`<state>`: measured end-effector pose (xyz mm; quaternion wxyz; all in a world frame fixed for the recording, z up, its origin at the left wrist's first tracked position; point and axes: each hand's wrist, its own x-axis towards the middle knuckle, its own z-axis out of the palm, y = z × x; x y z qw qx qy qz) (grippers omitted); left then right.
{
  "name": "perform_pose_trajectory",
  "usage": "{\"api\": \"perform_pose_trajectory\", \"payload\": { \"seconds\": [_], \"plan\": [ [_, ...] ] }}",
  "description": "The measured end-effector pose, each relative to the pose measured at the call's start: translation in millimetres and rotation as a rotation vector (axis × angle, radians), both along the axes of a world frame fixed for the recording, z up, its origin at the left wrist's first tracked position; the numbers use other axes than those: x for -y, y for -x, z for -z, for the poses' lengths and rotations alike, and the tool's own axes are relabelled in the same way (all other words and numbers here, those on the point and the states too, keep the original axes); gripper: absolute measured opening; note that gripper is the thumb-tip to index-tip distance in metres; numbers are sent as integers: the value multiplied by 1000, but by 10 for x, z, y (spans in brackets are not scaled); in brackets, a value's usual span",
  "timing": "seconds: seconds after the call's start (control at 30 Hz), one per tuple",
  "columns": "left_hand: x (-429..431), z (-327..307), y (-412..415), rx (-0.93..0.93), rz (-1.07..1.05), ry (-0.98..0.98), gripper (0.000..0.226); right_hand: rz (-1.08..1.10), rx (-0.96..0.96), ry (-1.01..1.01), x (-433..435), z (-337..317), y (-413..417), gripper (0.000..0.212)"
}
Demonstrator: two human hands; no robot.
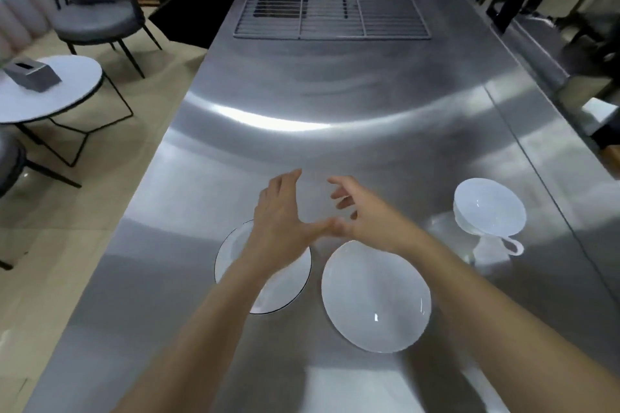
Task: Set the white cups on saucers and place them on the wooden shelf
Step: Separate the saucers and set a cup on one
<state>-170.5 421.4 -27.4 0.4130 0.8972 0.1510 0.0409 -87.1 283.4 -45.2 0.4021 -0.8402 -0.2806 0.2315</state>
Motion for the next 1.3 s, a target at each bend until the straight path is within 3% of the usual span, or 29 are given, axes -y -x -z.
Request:
{"api": "perform_pose_trajectory", "payload": {
  "seconds": [0.2,0.4,0.47,0.57,0.77,0.9,1.0,1.13,1.3],
  "plan": [
    [638,144,-818,16,318,-1,99,365,20,24,975,-34,-346,86],
    [1255,462,-1303,-129,508,-13,117,661,57,154,1884,127,-521,103],
    [1411,564,-1375,-186,544,-17,121,665,23,220,2050,200,-528,111],
    [1573,673,-1423,-226,558,5,119,636,-48,157,2134,305,-529,113],
    [1736,724,-1443,-138,529,159,94,589,-12,-6,2044,373,-536,97],
    [1722,668,-1406,-136,475,296,87,639,-21,-49,1976,349,-503,116],
    [1612,572,-1331,-115,477,416,87,626,7,-69,1912,292,-415,117],
    [1301,397,-1144,-90,556,391,60,575,-5,-91,1666,182,-181,123],
    [840,153,-573,-18,575,288,55,430,57,-33,1246,126,229,118]
  ]
}}
